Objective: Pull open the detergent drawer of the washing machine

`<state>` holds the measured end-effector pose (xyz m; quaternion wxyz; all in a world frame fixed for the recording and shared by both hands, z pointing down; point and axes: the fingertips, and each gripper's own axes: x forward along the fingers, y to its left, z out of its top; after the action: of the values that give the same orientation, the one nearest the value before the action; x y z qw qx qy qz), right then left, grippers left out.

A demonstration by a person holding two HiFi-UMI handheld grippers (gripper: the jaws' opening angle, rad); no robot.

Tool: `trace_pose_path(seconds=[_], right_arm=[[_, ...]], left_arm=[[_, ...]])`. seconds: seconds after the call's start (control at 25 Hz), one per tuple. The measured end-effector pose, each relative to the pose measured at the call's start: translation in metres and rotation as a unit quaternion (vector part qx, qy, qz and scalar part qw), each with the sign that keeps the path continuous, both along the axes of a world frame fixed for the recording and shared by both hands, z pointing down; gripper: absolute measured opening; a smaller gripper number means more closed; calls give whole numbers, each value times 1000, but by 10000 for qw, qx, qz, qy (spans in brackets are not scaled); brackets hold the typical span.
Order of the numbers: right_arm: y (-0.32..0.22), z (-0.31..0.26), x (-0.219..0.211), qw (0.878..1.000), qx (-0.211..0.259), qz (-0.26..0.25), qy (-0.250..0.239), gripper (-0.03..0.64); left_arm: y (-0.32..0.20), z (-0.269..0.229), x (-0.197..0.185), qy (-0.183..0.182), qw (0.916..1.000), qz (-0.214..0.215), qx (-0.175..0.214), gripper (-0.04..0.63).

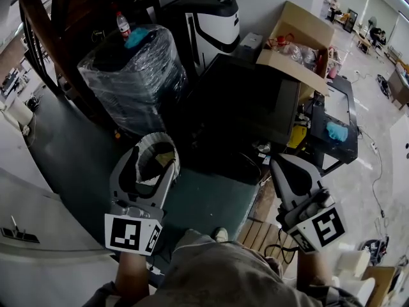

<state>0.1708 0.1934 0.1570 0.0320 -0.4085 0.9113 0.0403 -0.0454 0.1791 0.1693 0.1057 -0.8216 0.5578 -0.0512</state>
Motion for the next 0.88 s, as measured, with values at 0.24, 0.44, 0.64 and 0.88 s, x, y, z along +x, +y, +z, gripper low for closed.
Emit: trace_pose_path(seconds=[0.24, 0.44, 0.64, 0.88], right_arm=[[-14, 23, 7, 9994, -300, 55, 186, 31], [-30, 27, 2, 9993, -332, 41, 186, 31], [-50, 26, -7, 9995, -311, -26, 60, 31], [-90, 37, -23, 9989, -402, -52, 235, 31]], left_arm=[[-9, -1, -3, -1, 9999, -139, 42, 385], [-24, 2, -10, 84, 9998, -179, 28, 387], [-46, 11, -17, 175, 9997, -153, -42, 387], [-89, 29, -32, 495, 9983, -104, -290, 391]])
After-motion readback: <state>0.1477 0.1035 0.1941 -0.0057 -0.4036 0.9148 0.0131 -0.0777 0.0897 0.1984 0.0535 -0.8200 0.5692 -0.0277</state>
